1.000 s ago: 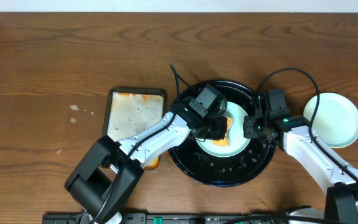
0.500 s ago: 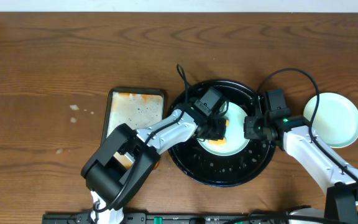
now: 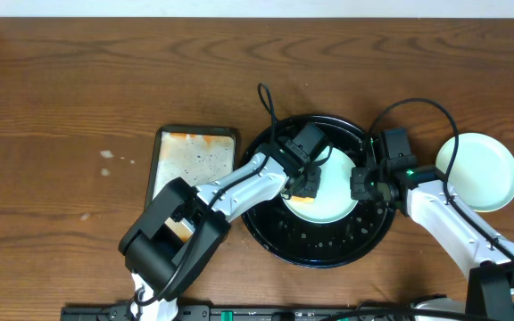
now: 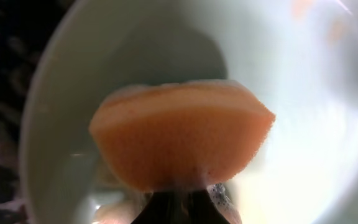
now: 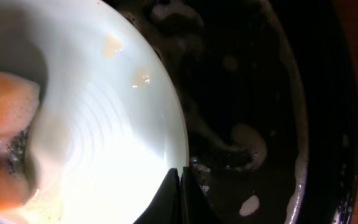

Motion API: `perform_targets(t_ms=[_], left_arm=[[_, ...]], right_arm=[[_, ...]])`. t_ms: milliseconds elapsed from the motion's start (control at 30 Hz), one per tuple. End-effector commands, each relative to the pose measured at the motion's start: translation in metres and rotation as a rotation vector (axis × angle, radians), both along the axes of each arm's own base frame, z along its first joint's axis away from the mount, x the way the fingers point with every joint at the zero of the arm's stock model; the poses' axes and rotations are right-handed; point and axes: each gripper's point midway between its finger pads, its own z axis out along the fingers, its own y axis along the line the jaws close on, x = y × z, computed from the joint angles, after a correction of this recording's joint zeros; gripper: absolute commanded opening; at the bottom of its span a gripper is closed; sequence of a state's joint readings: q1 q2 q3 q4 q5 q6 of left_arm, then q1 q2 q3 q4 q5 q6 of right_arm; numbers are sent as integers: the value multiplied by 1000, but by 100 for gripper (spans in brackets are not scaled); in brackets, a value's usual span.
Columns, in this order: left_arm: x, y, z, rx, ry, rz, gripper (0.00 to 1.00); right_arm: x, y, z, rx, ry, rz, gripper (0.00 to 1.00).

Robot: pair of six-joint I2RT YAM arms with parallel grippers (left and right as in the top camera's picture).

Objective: Clean dirty plates on tray and stack at the side
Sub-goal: 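Scrub the left blue plate with the sponge in the left gripper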

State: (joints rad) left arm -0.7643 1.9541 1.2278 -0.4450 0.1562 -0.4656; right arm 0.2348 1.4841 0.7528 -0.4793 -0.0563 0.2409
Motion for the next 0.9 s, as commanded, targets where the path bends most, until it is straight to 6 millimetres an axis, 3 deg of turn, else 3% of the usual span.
perform_targets(t_ms=[0,267,433,700,867], left_arm=[[4,35,-27,181,-19,24,8],[17,30,-5,208,-52,8,7],[26,45,8,304,-90,29,8],[38,44,53,317,-103,83,7],[42,63,81,311,-105,132,8]], right_arm=[[1,2,-2,1,-2,13,1],[-9,-1,-26,-16,69,13,1],[-10,-1,-29,-18,81,13,1],[-13,-2,-30,-21,91,13,1],[-12,-2,-29,-20,88,13,1]])
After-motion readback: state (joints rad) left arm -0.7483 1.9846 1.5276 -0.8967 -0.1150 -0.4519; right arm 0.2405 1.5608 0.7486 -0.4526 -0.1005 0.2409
